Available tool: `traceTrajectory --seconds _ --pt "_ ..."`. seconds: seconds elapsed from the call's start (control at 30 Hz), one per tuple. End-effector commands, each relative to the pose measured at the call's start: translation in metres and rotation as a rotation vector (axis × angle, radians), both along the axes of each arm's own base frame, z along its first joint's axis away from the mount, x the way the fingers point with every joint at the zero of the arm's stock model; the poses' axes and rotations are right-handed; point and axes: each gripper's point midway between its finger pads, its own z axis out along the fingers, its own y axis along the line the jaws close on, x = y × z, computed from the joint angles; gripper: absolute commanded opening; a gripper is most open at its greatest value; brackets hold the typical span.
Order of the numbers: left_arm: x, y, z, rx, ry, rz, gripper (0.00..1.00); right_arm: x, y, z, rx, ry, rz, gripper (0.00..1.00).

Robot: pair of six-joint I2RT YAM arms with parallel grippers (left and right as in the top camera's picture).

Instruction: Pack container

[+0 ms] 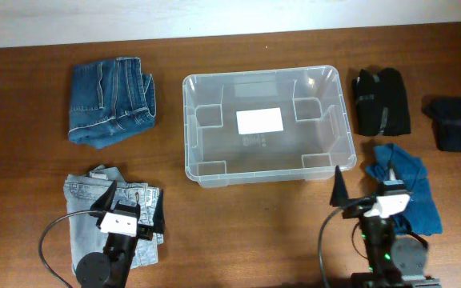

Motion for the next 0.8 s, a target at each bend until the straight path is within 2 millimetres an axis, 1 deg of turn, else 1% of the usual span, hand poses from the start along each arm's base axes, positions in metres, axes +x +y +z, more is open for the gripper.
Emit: traceTrajectory --seconds 0.0,0.07,0.13,0.2,0.27,0.3,0.33,0.47,0.57,0.6,0.63,0.7,0.77 --pt "0.000 0.001 -0.002 0.016 -0.002 0.000 0.99 -0.025 0.007 0.080 -0.042 -0.173 0.028 0.99" --pt "0.000 0.001 -0.002 0.016 -0.002 0.000 0.99 -0.034 0.007 0.106 -0.079 -0.210 0.017 0.98" --pt "0.000 0.001 -0.002 0.016 -0.002 0.000 0.99 -0.040 0.007 0.128 -0.109 -0.220 0.011 0.99" --pt "0.000 0.000 -0.002 0.016 -0.002 0.000 0.99 -0.037 0.007 0.143 -0.115 -0.175 0.012 0.98" --pt "0.000 0.001 -0.002 0.016 -0.002 0.000 0.99 -0.026 0.006 0.149 -0.135 -0.088 0.014 0.99" --pt "0.000 0.001 -0.002 0.016 -0.002 0.000 0.99 -0.013 0.006 0.149 -0.150 0.002 0.019 0.99" --pt "0.000 0.000 -0.002 0.016 -0.002 0.000 0.99 -0.006 0.006 0.149 -0.154 0.052 0.022 0.98" --pt "0.000 0.001 -0.002 0.016 -0.002 0.000 0.99 0.034 0.004 0.147 -0.165 0.329 0.045 0.98" --pt "0.000 0.001 -0.002 0.016 -0.002 0.000 0.99 0.063 0.003 0.143 -0.210 0.538 0.076 0.98" --pt "0.000 0.001 -0.002 0.016 -0.002 0.000 0.99 0.070 0.003 0.141 -0.211 0.594 0.084 0.99" --pt "0.000 0.001 -0.002 0.016 -0.002 0.000 0.99 0.078 0.003 0.138 -0.209 0.657 0.093 0.98" --pt "0.000 0.001 -0.002 0.016 -0.002 0.000 0.99 0.094 0.004 0.125 -0.196 0.807 0.118 0.98" --pt "0.000 0.001 -0.002 0.016 -0.002 0.000 0.99 0.105 0.003 0.113 -0.188 0.905 0.130 0.98"
